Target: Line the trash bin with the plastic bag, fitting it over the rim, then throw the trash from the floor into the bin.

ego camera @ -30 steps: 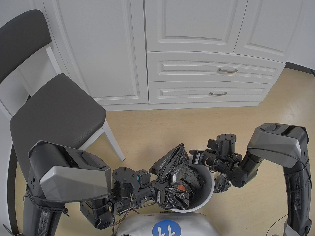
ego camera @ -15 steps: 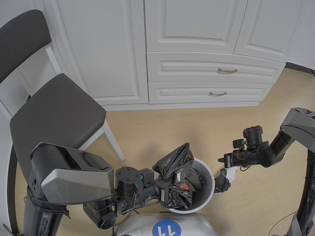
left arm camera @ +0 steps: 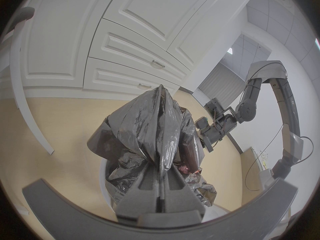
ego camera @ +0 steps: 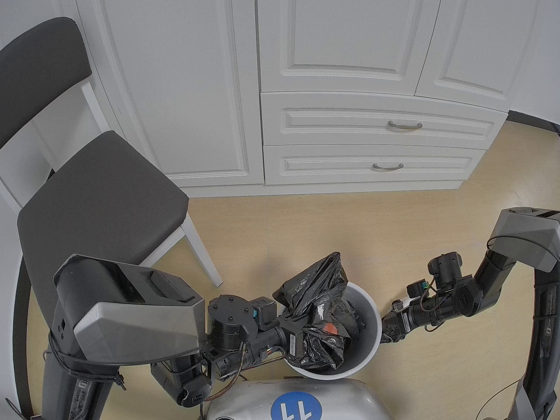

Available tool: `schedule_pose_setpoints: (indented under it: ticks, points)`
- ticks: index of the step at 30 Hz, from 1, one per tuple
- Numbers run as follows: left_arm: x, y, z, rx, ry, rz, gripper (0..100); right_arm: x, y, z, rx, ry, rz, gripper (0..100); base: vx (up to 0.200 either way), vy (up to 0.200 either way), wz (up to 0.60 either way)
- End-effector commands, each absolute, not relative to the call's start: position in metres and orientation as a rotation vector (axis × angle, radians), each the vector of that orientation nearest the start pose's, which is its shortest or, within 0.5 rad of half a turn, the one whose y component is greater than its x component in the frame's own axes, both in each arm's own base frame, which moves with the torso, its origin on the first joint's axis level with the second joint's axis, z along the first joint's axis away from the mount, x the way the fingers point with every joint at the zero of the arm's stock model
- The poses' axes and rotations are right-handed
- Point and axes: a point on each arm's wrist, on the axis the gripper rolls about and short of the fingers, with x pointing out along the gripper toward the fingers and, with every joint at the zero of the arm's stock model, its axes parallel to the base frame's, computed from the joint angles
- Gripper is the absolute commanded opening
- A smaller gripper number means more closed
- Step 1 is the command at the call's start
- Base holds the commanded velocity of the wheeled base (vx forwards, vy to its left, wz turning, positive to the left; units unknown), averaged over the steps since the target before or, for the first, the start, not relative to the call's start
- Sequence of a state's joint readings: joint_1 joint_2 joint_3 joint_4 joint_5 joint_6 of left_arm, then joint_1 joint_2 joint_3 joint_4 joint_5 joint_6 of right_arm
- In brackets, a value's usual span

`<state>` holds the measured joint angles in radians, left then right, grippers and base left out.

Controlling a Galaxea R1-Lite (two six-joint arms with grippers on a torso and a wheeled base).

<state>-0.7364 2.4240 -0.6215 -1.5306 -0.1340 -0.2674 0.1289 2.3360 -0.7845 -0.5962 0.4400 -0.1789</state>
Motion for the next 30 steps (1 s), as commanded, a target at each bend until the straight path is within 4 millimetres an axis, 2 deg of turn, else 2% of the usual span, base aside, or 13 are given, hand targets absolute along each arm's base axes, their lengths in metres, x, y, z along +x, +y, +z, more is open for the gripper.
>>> schedule_pose_setpoints:
  ticks: [1, 7, 11, 17, 22, 25, 27, 30]
  points:
    - [0.264, -0.242, -0.016, -0.169, 0.375, -0.820, 0, 0.340, 0.063, -0.054, -0.016, 0.948, 0.637, 0, 0.000, 0.000, 0.00]
    - [0.269, -0.244, -0.015, -0.173, 0.356, -0.812, 0, 0.353, 0.065, -0.049, 0.002, 0.968, 0.660, 0, 0.000, 0.000, 0.00]
    - [0.270, -0.244, -0.014, -0.174, 0.355, -0.812, 0, 0.371, 0.067, -0.038, 0.037, 0.918, 0.640, 0, 0.000, 0.000, 0.00]
    - [0.271, -0.242, -0.015, -0.176, 0.356, -0.803, 0, 0.397, 0.082, -0.018, 0.280, 0.854, 0.549, 0, 0.000, 0.000, 0.00]
    - [0.272, -0.242, -0.016, -0.178, 0.356, -0.801, 0, 0.392, 0.082, -0.017, 0.298, 0.873, 0.551, 0, 0.000, 0.000, 0.00]
    - [0.272, -0.242, -0.016, -0.180, 0.359, -0.800, 0, 0.377, 0.069, -0.029, 0.128, 0.941, 0.594, 0, 0.000, 0.000, 0.00]
    - [0.272, -0.242, -0.017, -0.184, 0.362, -0.799, 0, 0.370, 0.059, -0.029, 0.031, 0.984, 0.611, 0, 0.000, 0.000, 0.00]
    - [0.272, -0.242, -0.017, -0.187, 0.364, -0.799, 0, 0.364, 0.058, -0.027, -0.030, 1.026, 0.624, 0, 0.000, 0.000, 0.00]
